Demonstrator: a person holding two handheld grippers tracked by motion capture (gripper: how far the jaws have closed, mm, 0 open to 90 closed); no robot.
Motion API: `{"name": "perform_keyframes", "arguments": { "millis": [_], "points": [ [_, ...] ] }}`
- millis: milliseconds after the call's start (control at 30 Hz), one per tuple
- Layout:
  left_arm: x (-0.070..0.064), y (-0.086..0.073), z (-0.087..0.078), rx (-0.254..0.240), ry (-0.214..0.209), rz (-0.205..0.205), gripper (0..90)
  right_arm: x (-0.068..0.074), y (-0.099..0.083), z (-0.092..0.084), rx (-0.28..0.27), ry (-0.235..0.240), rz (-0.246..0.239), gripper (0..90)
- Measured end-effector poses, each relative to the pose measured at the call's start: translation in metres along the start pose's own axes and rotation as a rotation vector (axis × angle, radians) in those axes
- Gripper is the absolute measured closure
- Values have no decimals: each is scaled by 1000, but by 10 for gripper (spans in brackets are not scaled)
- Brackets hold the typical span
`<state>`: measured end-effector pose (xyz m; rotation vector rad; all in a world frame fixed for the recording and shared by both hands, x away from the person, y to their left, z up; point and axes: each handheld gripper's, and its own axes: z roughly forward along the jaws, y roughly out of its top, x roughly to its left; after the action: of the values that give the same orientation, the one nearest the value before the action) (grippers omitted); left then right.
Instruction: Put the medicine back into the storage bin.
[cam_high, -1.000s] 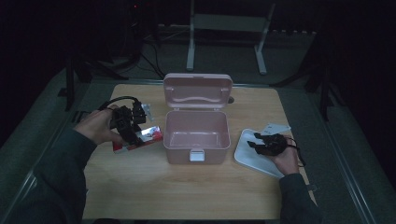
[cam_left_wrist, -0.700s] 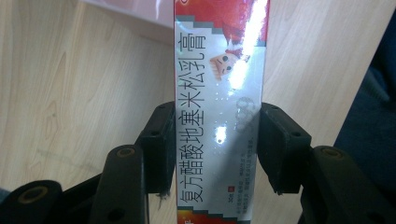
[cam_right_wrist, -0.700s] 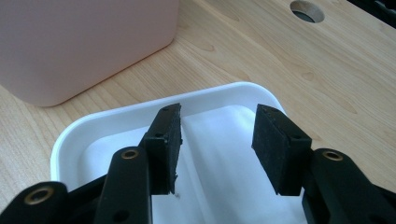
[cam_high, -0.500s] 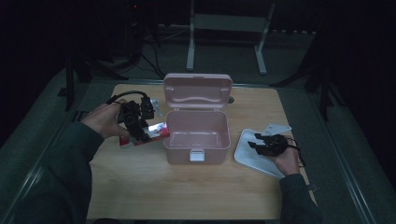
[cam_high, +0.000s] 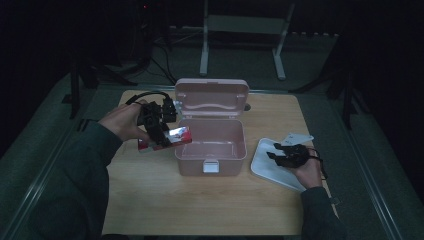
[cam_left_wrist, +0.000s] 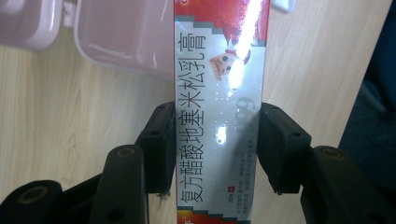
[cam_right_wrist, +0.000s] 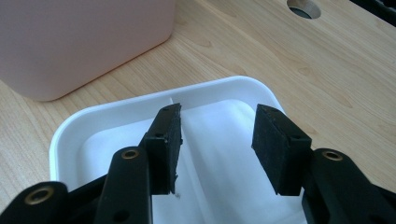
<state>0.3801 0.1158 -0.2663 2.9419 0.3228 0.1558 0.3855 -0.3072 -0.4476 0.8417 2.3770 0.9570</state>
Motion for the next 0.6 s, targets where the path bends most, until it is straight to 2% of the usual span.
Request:
{"name": "perform_keyframes", "arguments": {
  "millis": [200,333,600],
  "points": [
    [2,13,2,14,-8,40,509,0,0,0,0,1,-1,517],
    [3,21,2,6,-26,48,509,0,0,-1,-3,1,3,517],
    [2,36,3,18,-22,84,509,0,-1,0,-1,1,1,517]
  ]
}}
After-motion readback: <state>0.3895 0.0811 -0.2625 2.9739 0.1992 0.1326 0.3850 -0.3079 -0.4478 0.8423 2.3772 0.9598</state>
